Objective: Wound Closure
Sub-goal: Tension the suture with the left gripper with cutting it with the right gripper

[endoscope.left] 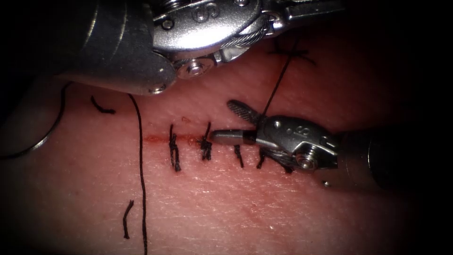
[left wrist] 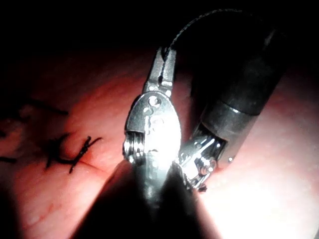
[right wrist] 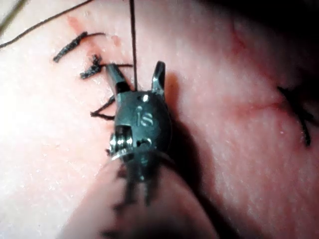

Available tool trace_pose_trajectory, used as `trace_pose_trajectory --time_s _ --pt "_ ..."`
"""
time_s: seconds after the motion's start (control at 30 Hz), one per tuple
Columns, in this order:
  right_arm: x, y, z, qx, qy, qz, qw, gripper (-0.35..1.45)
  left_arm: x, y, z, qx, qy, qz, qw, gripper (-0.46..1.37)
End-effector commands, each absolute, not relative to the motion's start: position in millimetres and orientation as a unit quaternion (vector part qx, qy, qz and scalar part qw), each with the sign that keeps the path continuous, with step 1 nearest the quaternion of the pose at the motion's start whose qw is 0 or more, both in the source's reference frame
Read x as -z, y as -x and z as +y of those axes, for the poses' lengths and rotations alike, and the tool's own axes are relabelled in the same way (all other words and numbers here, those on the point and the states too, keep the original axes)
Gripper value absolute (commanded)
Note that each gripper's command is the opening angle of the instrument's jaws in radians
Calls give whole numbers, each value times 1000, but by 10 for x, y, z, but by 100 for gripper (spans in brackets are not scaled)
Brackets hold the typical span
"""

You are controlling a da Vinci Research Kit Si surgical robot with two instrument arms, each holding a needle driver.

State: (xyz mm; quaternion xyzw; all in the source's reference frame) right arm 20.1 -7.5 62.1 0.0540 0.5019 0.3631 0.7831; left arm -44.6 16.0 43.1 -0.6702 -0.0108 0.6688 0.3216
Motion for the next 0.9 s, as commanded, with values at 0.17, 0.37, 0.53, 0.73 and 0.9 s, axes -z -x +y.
trace_pose_trajectory --time_s 0.17,0.37,0.53,0.73,0.9 --pt "-621 -201 -76 -360 -57 504 783 113 -432 449 159 -668 672 -12 319 -35" --pt "-620 -200 -77 -349 -45 517 780 -35 -432 448 159 -668 672 -13 319 -35" --pt "-618 -201 -76 -352 -32 514 782 -35 -432 448 159 -668 672 -13 319 -35" --pt "-618 -199 -76 -346 -39 517 782 -35 -431 446 160 -668 673 -15 318 -35" --pt "-621 -196 -73 -344 -42 522 780 139 -429 441 162 -666 674 -15 320 -35"
